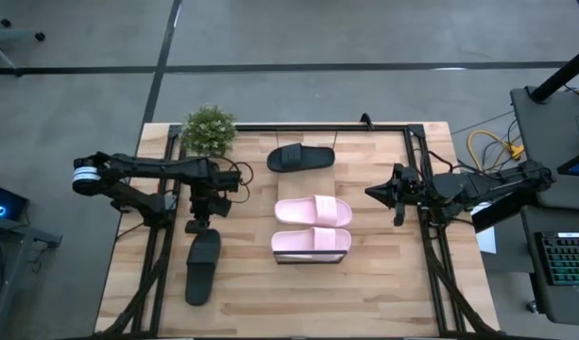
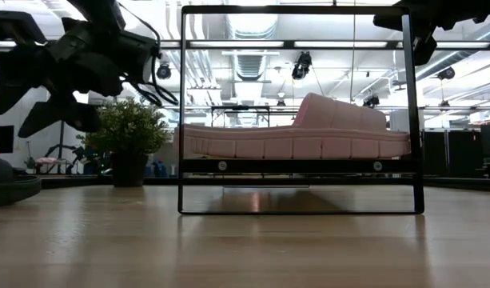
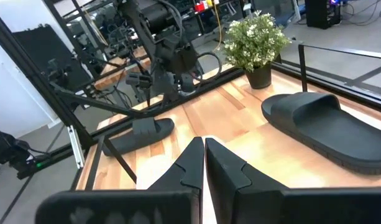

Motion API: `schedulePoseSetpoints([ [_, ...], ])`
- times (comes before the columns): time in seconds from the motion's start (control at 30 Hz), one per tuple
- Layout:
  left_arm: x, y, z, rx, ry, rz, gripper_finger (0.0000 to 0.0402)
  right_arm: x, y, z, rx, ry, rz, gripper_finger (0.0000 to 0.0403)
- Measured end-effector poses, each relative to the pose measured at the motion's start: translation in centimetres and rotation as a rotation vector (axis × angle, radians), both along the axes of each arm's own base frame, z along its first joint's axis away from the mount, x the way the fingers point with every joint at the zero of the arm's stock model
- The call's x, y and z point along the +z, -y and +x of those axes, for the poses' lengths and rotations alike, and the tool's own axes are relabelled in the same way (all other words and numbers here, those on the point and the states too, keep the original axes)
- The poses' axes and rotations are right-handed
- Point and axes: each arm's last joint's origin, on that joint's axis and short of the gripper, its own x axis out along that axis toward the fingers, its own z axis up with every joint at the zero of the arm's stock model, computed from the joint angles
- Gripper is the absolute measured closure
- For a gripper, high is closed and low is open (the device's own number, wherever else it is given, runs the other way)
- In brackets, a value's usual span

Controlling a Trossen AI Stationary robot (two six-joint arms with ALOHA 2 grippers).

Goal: Pick and place slides into the shelf
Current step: Put the black slide on the shelf

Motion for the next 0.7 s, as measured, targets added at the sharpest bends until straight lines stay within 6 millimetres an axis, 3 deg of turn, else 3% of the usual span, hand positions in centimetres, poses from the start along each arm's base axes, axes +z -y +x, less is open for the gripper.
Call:
schedulePoseSetpoints([
  [0.7,-3.0,1.9,0.5,0.043,0.018,-0.021,0.0231,0.0,0.0,0.0,0.0,-0.001,0.0,0.0394],
])
